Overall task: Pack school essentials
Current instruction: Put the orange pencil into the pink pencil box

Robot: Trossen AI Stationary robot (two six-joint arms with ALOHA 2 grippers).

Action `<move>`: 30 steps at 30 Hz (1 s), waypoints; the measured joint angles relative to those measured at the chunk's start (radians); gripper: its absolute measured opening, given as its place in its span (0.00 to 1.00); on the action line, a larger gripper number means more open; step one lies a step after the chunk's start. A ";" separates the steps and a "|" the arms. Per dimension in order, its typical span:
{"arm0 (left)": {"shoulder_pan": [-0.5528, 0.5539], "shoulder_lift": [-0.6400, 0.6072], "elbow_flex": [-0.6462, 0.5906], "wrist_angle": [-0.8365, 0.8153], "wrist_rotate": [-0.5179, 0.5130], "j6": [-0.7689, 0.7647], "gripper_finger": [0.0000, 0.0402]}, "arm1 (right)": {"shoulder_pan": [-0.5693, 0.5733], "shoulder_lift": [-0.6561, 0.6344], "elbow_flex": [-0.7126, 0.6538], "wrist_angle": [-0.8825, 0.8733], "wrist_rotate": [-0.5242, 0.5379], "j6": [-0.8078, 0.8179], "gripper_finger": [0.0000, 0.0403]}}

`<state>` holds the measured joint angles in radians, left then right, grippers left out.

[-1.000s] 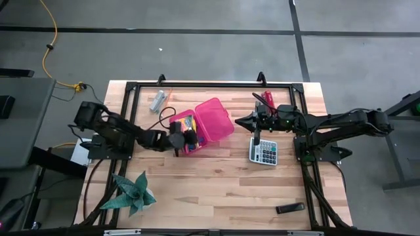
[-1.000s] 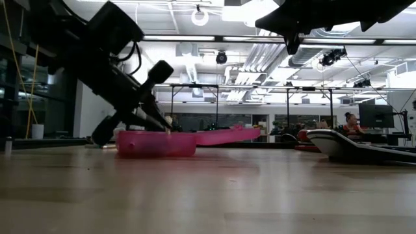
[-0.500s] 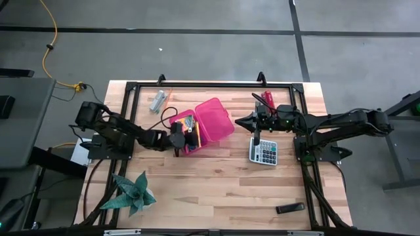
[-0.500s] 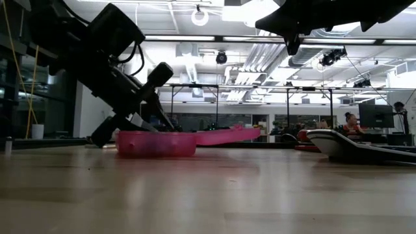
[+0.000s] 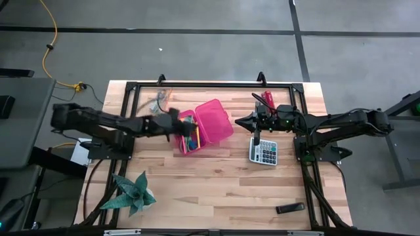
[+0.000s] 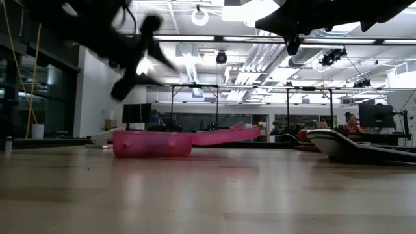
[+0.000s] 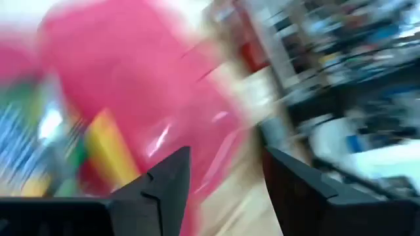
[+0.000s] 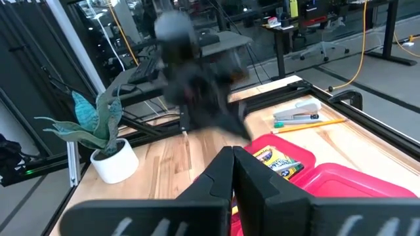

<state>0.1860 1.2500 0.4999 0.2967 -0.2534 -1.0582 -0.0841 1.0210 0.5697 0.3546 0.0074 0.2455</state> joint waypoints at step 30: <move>0.067 -0.540 0.001 0.030 0.261 0.945 0.42 | 0.000 0.000 0.000 0.136 0.000 -0.071 0.00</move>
<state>0.2531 0.7105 0.5011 0.3263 0.0078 -0.1133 -0.0845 1.0210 0.5694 0.4902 0.0074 0.1749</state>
